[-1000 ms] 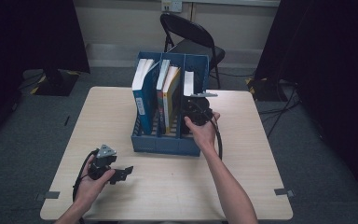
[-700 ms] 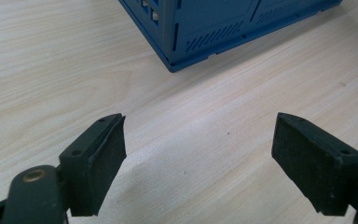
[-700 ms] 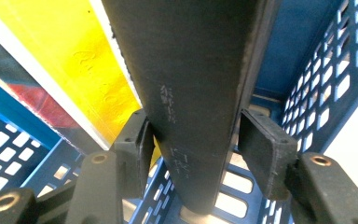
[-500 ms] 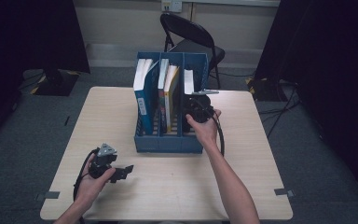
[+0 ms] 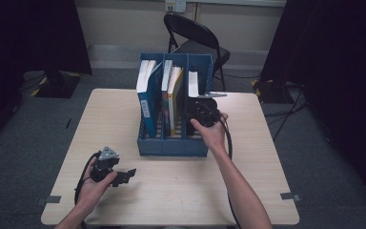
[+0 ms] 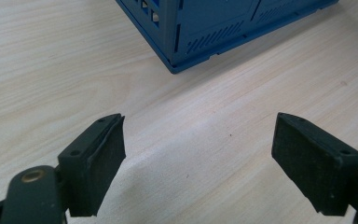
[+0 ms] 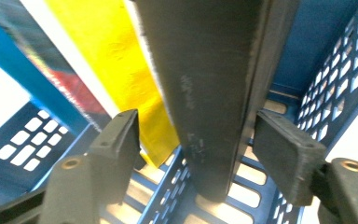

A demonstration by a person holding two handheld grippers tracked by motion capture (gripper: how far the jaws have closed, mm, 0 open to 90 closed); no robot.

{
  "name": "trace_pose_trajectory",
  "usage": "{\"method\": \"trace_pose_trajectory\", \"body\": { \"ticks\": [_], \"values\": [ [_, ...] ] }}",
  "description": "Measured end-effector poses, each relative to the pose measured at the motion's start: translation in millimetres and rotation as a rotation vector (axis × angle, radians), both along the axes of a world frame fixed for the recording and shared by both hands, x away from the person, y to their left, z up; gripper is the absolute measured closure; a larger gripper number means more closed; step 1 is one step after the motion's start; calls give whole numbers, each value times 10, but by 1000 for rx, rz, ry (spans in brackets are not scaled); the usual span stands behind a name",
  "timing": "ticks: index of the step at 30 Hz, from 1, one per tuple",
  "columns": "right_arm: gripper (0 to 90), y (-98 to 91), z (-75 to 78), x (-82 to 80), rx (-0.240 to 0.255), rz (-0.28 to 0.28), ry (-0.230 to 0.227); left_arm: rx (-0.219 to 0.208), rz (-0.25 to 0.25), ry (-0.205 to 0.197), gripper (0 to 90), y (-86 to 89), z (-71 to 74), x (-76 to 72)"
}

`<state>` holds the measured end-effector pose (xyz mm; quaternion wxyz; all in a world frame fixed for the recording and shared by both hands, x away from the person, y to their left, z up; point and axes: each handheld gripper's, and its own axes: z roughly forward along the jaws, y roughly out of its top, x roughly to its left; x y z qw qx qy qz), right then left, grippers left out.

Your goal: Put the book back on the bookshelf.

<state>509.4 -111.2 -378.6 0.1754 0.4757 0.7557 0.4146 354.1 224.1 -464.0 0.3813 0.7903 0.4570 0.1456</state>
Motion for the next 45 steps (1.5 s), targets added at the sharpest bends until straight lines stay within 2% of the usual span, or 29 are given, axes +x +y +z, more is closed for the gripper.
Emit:
{"method": "trace_pose_trajectory", "body": {
  "ticks": [2, 6, 12, 14, 16, 23, 29, 32, 34, 40, 45],
  "values": [
    [244, -12, 6, -34, 15, 19, 8, 8, -10, 0, 169, 9, 9, -6],
    [188, -81, 11, -130, 30, 39, -7, -1, 2, -2, 169, 13, 15, -23],
    [167, -259, 45, -281, 60, 42, -19, 7, 10, -16, 168, 27, 34, -24],
    [175, -298, 39, -360, 40, 30, -18, 22, 11, -26, 168, 22, 41, -29],
    [170, -355, 26, -435, 48, 40, -10, 19, 3, -26, 168, 25, 49, -28],
    [164, -546, 41, -672, 62, 47, -30, 15, 12, -18, 167, 50, 47, -24],
    [164, -689, 56, -882, 30, 49, -42, 20, 18, -22, 167, 64, 51, -25],
    [166, -768, 56, -986, 26, 60, -34, 6, 7, -23, 167, 53, 51, -27],
    [165, -829, 42, -1057, 32, 57, -46, 11, 9, -23, 167, 46, 48, -28],
    [162, -1026, -41, -1240, 68, 23, -33, 14, 14, -14, 166, 54, 42, -20],
    [176, -1175, -115, -1387, 64, -2, -17, 27, 8, -18, 167, 53, 48, -28]
  ]
}}
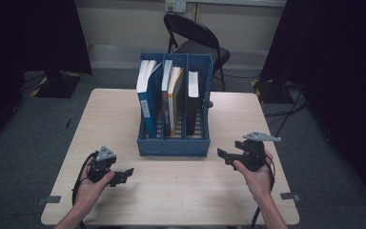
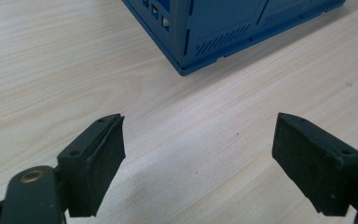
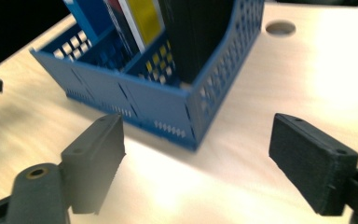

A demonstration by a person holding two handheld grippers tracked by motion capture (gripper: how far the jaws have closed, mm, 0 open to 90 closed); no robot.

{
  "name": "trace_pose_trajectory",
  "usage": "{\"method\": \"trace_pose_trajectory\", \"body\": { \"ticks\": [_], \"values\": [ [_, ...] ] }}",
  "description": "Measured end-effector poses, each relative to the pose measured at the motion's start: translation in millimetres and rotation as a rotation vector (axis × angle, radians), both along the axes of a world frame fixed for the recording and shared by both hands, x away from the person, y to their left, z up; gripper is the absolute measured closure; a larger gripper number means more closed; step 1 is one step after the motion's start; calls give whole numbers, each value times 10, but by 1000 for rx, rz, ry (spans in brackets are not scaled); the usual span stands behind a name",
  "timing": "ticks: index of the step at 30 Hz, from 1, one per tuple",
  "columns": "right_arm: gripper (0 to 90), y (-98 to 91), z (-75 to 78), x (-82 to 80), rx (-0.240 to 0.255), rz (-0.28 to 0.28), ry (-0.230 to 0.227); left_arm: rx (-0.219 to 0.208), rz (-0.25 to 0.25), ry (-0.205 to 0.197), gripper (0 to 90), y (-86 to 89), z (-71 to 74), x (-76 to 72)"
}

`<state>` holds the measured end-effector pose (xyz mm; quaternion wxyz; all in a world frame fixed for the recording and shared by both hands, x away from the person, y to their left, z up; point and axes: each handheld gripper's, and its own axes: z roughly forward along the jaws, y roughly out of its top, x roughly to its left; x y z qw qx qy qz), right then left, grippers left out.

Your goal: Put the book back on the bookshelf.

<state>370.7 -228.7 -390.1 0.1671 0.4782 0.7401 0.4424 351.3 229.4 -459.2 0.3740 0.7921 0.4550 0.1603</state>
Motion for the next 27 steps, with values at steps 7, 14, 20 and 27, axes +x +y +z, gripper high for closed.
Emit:
{"method": "trace_pose_trajectory", "body": {
  "ticks": [7, 14, 20, 27],
  "values": [
    [172, -245, -151, -237, -13, -52, 28, 7, 18, 9, 166, -3, -10, 5],
    [172, -416, -347, -418, -51, -88, 70, 3, 26, 28, 166, -11, -25, 20],
    [172, -541, -593, -529, -73, -111, 141, 6, 25, 36, 166, -5, -30, 19],
    [169, -577, -757, -548, -138, -153, 159, 20, 12, 31, 166, -23, -52, 15]
  ]
}}
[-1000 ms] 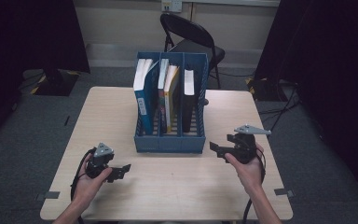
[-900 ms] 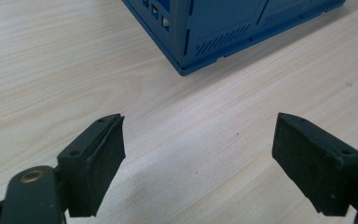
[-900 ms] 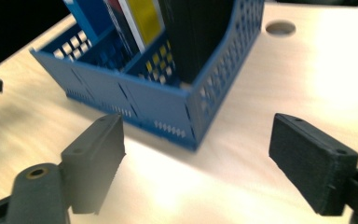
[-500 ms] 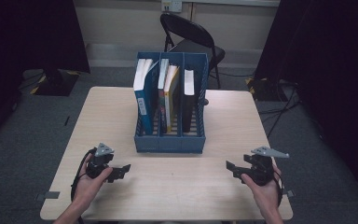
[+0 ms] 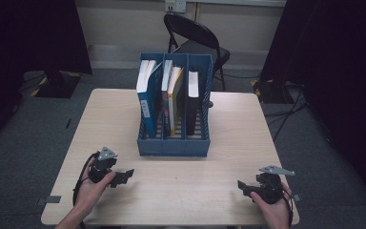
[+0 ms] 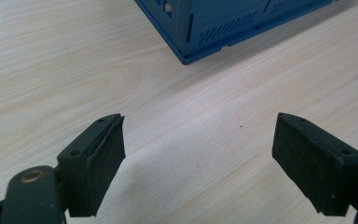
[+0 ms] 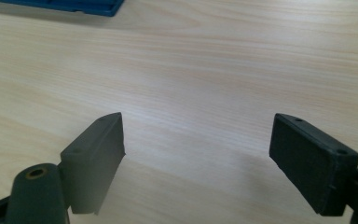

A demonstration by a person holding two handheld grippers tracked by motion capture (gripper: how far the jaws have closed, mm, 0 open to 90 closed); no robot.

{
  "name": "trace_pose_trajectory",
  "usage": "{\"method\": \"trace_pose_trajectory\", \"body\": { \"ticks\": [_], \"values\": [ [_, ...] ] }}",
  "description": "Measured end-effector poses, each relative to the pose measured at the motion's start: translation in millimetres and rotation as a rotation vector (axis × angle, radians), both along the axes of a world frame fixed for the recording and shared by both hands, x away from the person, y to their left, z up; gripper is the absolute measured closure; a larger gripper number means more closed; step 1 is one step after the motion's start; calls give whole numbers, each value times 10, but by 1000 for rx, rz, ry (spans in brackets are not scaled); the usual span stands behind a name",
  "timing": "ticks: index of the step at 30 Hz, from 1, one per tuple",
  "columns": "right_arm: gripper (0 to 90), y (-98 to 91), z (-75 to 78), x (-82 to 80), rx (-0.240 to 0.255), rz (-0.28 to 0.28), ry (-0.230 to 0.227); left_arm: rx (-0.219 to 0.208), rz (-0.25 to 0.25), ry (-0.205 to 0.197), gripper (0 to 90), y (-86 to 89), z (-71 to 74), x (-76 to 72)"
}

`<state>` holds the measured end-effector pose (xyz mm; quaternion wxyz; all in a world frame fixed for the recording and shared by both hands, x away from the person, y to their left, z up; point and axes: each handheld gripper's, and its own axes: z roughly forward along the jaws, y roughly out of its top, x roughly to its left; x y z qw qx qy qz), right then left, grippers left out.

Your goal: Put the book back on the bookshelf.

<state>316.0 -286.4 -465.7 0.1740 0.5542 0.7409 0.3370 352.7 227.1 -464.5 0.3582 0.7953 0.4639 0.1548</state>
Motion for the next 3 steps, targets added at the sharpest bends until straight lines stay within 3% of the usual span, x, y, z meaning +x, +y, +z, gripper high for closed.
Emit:
{"method": "trace_pose_trajectory", "body": {
  "ticks": [3],
  "values": [
    [167, -12, -18, 10, 11, -1, 13, -22, -6, 14, 166, 12, -8, 3]
  ]
}}
